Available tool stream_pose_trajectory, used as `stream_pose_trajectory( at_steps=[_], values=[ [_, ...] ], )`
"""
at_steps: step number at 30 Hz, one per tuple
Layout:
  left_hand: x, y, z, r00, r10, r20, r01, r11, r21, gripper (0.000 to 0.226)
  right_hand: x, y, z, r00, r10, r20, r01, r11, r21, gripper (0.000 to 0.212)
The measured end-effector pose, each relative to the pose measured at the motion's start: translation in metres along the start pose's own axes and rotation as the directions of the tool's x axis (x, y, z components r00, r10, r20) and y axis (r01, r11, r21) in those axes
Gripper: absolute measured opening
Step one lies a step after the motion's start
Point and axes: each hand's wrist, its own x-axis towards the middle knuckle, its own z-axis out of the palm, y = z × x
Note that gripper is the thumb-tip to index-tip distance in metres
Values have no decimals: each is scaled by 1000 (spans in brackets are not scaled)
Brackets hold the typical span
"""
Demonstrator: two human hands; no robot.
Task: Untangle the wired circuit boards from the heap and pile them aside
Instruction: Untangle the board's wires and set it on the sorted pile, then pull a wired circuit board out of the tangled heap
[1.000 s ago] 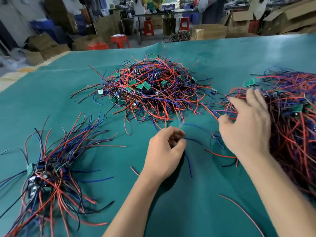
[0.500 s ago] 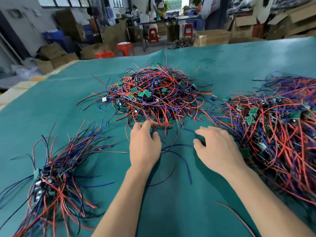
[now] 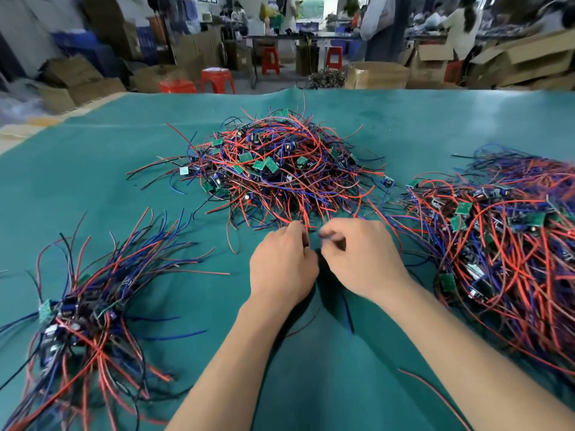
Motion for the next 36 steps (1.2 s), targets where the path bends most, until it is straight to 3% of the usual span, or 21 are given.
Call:
stream_pose_trajectory(
  at_steps=[3,7,13,17,20,24,27,30,33,36],
  values=[
    [0,2,0,1000,10,-2,-10,999,31,15,43,-11,5,997,49,66,-40,990,-132,18],
    [-2,0,-2,1000,15,-2,-15,1000,1,11,82,-26,19,997,67,25,-55,937,-344,27],
    [-2,1,-2,1000,17,-14,-17,999,-30,11,93,-30,28,994,95,-46,-105,922,-373,14],
    [-1,1,-3,1000,-17,-5,17,999,-39,12,87,-18,11,986,159,49,-149,974,-169,28],
    [-1,1,-2,1000,-25,-6,25,998,-56,15,74,-1,-10,988,88,130,-66,983,-170,34],
    [-1,0,-3,1000,-27,-2,27,996,-89,21,54,20,-35,993,46,112,-33,993,-111,35],
    [-1,0,-2,1000,-12,22,16,981,-195,29,32,40,-41,995,73,70,-80,991,105,30],
    [-2,4,-4,1000,-2,4,4,914,-405,37,3,57,-35,977,142,159,-203,844,496,17],
    [0,5,-7,997,-74,-4,53,752,-657,36,-7,55,-31,950,101,297,-280,697,660,17],
    [0,6,-12,988,-60,142,147,634,-759,44,-4,49,-33,933,47,356,-324,538,778,14]
  ],
)
